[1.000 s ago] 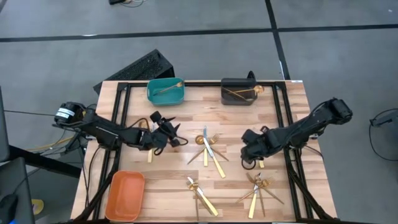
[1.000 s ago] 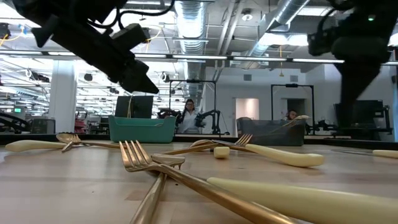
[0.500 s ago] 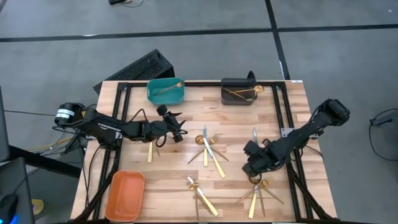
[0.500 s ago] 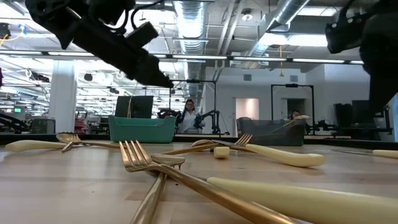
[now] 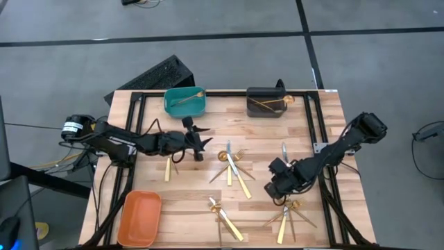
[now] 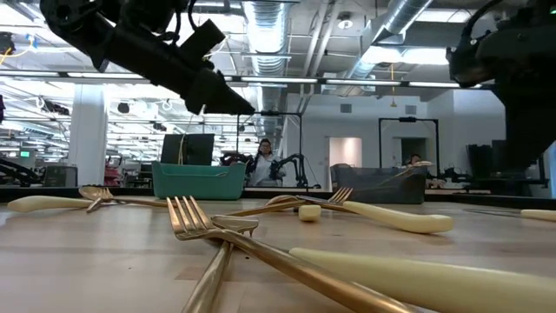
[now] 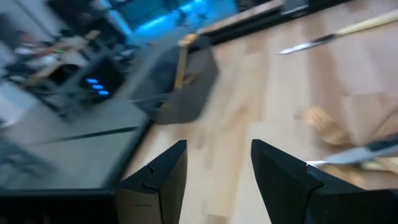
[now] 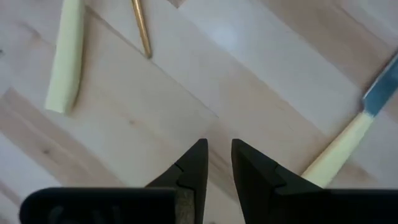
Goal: Sort silverware by color (type)
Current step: Put the yellow table knife into the orange bin
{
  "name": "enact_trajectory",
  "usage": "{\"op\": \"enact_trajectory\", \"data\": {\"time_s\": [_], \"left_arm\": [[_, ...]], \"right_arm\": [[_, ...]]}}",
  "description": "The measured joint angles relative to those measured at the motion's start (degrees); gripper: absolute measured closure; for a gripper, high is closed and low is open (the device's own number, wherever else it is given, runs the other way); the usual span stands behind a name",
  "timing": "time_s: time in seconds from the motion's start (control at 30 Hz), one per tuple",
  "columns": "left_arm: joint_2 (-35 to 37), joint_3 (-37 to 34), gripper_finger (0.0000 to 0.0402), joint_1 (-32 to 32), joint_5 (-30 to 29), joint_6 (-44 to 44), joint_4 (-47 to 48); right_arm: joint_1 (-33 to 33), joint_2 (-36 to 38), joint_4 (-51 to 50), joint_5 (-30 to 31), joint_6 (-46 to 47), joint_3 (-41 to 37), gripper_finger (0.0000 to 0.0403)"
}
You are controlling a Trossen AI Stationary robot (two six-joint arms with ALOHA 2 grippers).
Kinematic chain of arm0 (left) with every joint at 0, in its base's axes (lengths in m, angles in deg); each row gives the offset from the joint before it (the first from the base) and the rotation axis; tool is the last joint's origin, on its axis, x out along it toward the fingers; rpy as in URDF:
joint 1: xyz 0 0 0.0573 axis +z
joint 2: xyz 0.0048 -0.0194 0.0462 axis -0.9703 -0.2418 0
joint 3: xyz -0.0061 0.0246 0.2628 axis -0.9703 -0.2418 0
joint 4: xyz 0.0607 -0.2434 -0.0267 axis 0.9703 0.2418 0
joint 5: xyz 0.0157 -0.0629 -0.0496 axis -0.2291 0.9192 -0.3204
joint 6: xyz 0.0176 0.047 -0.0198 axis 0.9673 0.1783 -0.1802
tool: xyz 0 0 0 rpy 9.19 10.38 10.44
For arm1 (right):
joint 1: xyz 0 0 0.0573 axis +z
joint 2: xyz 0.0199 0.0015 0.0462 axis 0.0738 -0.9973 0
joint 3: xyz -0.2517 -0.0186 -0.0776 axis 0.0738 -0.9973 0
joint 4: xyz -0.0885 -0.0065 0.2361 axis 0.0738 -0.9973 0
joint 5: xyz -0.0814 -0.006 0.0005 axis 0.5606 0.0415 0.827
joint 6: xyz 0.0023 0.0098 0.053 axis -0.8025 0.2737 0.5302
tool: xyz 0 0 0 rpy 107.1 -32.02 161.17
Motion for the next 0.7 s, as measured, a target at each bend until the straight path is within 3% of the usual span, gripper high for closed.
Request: {"op": "enact_trajectory", "data": {"time_s": [0.17,0.3,0.47,0.7], "left_arm": [[0.00,0.00,0.0235,2.11,3.82,-4.01,0.38],[0.00,0.00,0.0235,2.77,3.94,-4.46,0.28],[0.00,0.00,0.0235,2.80,3.93,-4.50,0.60],[0.00,0.00,0.0235,2.80,3.95,-4.96,2.15]], "right_arm": [[1.59,0.01,-9.92,0.78,11.40,0.01,0.0303],[1.86,0.01,-14.05,1.18,13.07,0.01,0.0295],[-0.21,0.01,-15.67,1.54,13.10,-0.61,0.0248],[-5.67,0.03,-9.29,-0.04,12.71,-8.75,0.0179]]}}
